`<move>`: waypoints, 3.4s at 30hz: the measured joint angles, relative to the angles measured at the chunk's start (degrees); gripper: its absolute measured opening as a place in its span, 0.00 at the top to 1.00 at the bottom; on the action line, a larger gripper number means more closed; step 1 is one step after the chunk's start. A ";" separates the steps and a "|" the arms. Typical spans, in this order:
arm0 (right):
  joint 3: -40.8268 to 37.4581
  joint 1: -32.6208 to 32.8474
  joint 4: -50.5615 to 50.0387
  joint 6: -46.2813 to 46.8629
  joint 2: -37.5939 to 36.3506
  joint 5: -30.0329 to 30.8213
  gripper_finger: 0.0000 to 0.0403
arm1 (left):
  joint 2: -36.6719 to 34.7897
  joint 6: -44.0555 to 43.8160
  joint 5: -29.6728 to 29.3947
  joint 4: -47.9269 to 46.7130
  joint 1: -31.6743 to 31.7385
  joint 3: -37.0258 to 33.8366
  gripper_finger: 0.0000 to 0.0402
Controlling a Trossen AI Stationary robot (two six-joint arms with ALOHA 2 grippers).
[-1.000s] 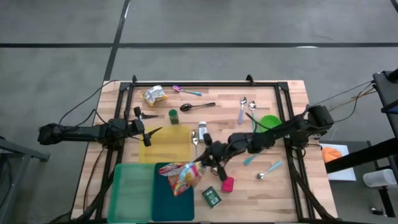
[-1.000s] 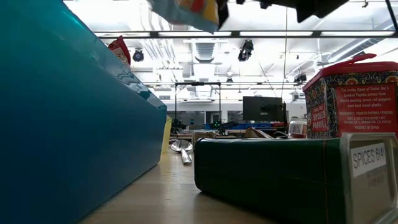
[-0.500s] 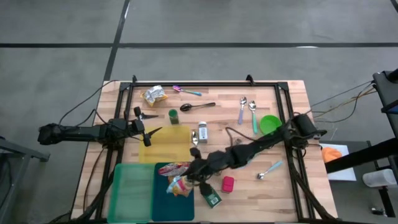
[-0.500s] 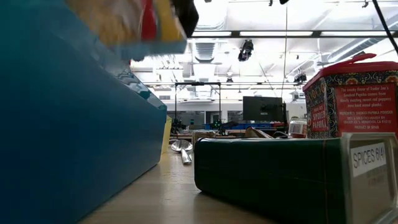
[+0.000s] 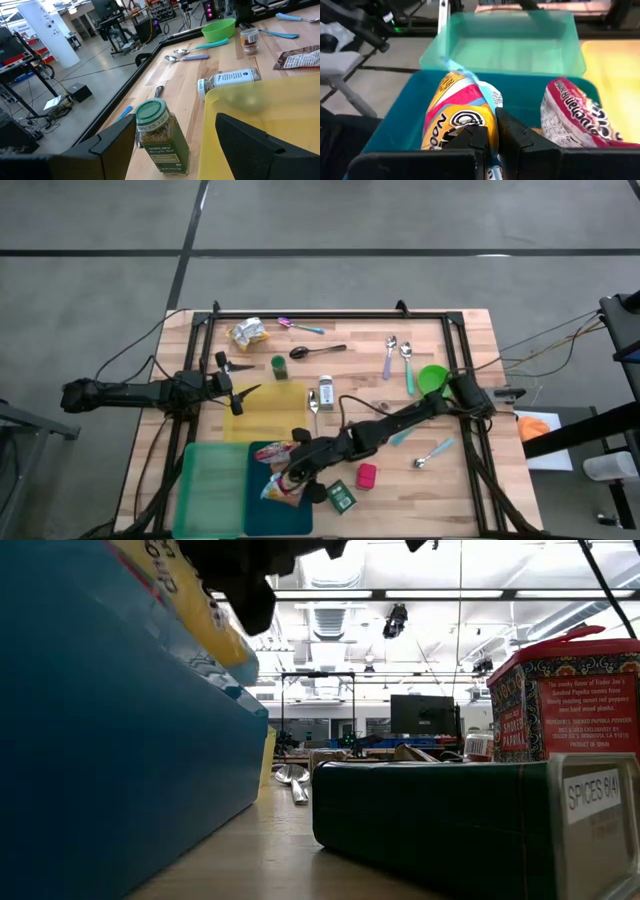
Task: Pick & Place Food Item
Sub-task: Put the blue noodle pack into the blue bin, then put the yellow noodle pack into the blue bin
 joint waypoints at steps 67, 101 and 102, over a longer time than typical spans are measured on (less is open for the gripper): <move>-0.09 1.16 -4.61 -3.41 -2.85 9.11 0.46 | 0.05 0.00 -0.01 0.00 0.01 0.00 0.31; -0.74 -5.59 -8.12 -21.46 -13.73 10.07 0.47 | 0.06 0.00 -0.01 0.00 0.01 0.00 0.31; -0.74 -6.57 -8.11 -21.79 -13.80 9.12 0.47 | 0.06 0.00 -0.01 0.00 0.01 0.00 0.31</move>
